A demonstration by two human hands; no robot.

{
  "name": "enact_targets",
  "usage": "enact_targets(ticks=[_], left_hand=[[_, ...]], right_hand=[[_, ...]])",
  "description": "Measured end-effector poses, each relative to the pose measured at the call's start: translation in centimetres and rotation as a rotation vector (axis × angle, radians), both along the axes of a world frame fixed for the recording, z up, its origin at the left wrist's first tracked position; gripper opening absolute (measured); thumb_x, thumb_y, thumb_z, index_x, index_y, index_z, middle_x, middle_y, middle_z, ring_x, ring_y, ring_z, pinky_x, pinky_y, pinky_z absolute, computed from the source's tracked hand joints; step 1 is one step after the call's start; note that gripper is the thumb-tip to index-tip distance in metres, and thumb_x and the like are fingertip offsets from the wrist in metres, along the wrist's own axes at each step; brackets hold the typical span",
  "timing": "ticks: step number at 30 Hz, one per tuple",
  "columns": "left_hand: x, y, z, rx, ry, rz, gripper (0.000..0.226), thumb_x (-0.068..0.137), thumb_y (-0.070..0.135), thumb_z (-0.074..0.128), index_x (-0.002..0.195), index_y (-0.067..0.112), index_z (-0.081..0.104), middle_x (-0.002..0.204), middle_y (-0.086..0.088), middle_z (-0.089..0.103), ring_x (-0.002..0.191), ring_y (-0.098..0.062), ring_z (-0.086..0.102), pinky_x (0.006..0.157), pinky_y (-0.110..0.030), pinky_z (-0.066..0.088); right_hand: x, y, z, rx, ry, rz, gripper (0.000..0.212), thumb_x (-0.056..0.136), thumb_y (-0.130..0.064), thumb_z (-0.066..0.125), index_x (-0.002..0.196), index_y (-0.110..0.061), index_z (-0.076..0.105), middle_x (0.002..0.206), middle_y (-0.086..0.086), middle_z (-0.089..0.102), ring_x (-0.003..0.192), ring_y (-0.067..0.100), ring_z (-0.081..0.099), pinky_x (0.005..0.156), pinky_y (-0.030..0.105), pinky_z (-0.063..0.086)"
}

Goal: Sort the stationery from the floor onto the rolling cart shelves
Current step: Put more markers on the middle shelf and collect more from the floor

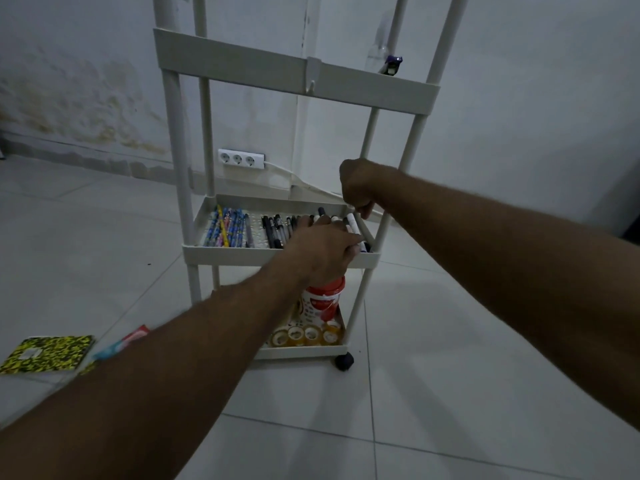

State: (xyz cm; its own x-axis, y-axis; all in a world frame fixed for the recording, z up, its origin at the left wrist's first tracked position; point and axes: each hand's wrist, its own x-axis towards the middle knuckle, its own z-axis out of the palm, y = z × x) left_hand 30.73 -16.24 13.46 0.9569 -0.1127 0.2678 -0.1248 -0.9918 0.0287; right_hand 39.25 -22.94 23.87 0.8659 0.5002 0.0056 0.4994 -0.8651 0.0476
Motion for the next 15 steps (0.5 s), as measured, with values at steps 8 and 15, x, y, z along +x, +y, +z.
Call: enact_targets(ticks=[8, 15], left_hand=[[0.6, -1.6, 0.2, -0.176, 0.008, 0.159, 0.033, 0.100, 0.039, 0.043, 0.106, 0.022, 0.071, 0.114, -0.004, 0.065, 0.116, -0.024, 0.055, 0.108, -0.060, 0.034], [-4.7, -1.0, -1.5, -0.178, -0.140, -0.022, 0.046, 0.100, 0.041, 0.050, 0.143, 0.025, 0.051, 0.152, -0.001, 0.047, 0.142, -0.021, 0.036, 0.119, -0.048, 0.020]], right_hand=[[-4.6, -4.9, -0.9, 0.143, -0.281, 0.214, 0.022, 0.089, 0.007, 0.059, 0.108, -0.001, 0.067, 0.103, 0.017, 0.066, 0.093, 0.028, 0.064, 0.080, 0.033, 0.052], [-9.6, -10.1, -6.7, 0.343, -0.221, 0.382, 0.023, 0.099, -0.012, 0.057, 0.119, -0.016, 0.067, 0.105, 0.004, 0.072, 0.080, 0.007, 0.056, 0.081, 0.021, 0.047]])
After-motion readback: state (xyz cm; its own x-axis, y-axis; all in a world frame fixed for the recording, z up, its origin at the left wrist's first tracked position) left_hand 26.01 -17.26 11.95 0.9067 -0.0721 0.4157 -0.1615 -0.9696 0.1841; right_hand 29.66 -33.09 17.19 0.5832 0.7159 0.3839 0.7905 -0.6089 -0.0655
